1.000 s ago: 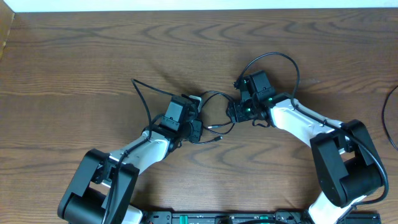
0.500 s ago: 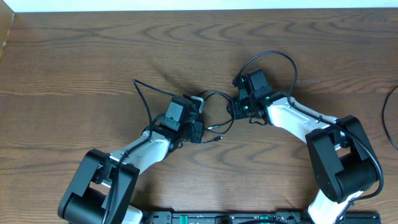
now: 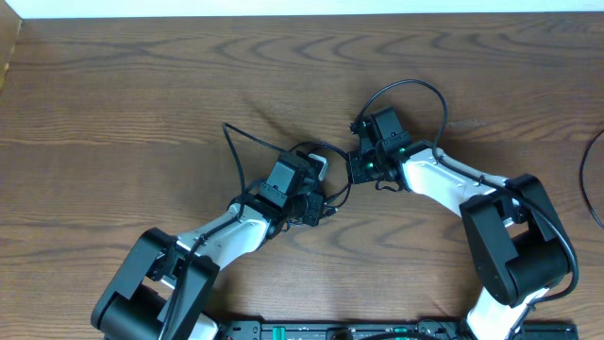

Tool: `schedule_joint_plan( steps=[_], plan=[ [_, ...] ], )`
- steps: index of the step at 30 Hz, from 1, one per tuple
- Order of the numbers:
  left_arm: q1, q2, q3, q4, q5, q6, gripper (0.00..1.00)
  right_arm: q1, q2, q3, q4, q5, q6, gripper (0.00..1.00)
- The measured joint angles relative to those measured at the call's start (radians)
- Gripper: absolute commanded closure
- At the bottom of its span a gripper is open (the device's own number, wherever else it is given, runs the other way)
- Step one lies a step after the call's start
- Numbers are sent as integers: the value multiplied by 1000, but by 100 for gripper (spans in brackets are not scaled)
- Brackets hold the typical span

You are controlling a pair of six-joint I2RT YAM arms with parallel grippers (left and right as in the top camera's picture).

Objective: Untangle cables
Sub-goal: 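Grasp the black cable with both grippers near its USB plug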

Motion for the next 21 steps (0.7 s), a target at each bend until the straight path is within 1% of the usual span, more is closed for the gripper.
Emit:
schedule_joint_plan(
  steps=[13,14,21],
  plan=[
    [0,0,0,-27,19,-20,83,0,-8,0,-20,25,24,99],
    [0,0,0,-24,30,-21,79,0,-12,0,-25,32,24,99],
    [-1,0,-1,64,161,-23,78,-4,-80,-2,-44,58,24,99]
  ],
)
